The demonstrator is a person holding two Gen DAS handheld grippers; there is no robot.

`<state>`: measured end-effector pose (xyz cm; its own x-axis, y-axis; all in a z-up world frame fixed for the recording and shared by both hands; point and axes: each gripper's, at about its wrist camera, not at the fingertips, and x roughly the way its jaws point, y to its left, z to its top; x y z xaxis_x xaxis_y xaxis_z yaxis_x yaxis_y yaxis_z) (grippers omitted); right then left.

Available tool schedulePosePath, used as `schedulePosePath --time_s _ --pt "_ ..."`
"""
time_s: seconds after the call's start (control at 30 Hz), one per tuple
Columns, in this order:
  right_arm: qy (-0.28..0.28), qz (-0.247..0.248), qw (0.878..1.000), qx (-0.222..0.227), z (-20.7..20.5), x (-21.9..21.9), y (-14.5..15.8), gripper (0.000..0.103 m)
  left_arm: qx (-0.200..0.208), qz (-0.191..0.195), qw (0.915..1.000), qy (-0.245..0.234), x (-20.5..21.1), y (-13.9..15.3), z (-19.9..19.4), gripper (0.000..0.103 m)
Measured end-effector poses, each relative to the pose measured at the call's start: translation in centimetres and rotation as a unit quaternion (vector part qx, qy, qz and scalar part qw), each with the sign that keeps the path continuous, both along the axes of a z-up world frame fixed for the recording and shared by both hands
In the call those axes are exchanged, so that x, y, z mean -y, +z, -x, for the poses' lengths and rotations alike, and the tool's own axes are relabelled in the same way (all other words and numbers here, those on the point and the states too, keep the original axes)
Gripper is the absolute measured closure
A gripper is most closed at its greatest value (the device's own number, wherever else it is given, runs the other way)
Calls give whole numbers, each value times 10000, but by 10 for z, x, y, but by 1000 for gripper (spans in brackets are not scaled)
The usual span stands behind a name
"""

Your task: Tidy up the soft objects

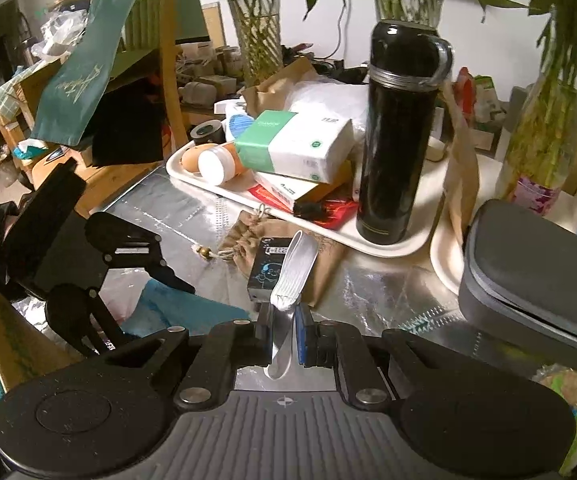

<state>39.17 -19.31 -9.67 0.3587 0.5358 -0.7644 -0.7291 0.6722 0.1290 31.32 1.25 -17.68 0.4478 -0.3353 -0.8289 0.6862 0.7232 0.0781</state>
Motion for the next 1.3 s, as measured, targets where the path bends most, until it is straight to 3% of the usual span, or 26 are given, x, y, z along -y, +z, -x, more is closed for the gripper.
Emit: schedulePosePath --time_s 0.1,0.33,0.5,0.77,1.0,1.3 --pt "-116 62 9999 66 5 4 8 90 155 -207 9993 254 -4 10 3 36" --pt "-406 -44 9991 96 20 14 27 90 445 -77 9924 1149 -32 56 15 36" --pt "-599 -51 9982 23 40 16 37 92 626 -112 9790 1935 -47 88 28 36" --pt "-738 -21 9972 148 75 16 80 93 826 127 9586 2724 -47 147 68 36" --pt "-700 -45 9975 92 112 21 107 94 803 284 9343 3462 -37 177 104 36" --pt "-604 -116 9979 -196 161 20 115 94 611 492 9159 3936 -20 203 155 36"
